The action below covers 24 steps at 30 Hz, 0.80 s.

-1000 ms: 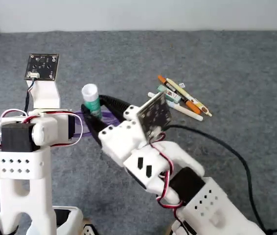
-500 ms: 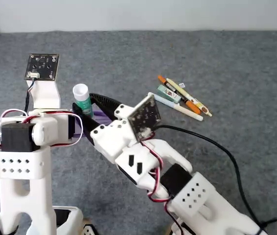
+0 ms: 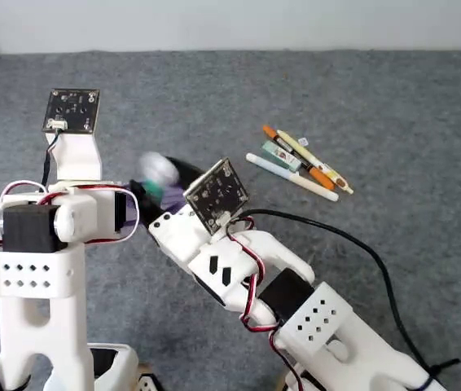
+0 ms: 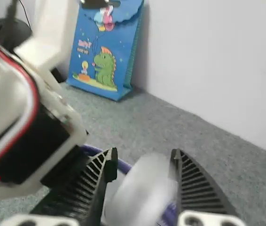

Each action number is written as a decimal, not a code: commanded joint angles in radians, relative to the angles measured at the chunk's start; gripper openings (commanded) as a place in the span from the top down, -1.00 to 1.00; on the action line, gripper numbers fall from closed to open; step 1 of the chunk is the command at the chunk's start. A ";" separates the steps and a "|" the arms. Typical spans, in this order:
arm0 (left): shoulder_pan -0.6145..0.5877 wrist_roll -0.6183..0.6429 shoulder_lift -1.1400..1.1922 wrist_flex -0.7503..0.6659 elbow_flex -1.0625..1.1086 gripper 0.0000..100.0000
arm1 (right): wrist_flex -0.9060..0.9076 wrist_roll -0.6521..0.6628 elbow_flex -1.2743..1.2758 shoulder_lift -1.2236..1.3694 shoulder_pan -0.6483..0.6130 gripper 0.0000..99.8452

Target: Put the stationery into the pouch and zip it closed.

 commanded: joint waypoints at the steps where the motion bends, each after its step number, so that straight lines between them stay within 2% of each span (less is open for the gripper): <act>1: 0.005 0.014 0.006 -0.014 -0.028 0.98 | 0.058 0.011 -0.026 -0.070 0.005 0.68; 9: 0.005 0.014 0.006 -0.015 -0.028 0.98 | 0.268 0.008 -0.035 -0.277 0.012 0.76; 12: 0.005 0.014 0.006 -0.015 -0.028 0.98 | 0.369 -0.011 -0.114 -0.309 0.062 0.81; 16: 0.005 0.014 0.006 -0.015 -0.028 0.98 | 0.533 -0.087 -0.267 -0.262 0.213 0.92; 24: 0.005 0.014 0.006 -0.015 -0.028 0.98 | 0.819 -0.089 -0.535 0.044 0.504 0.98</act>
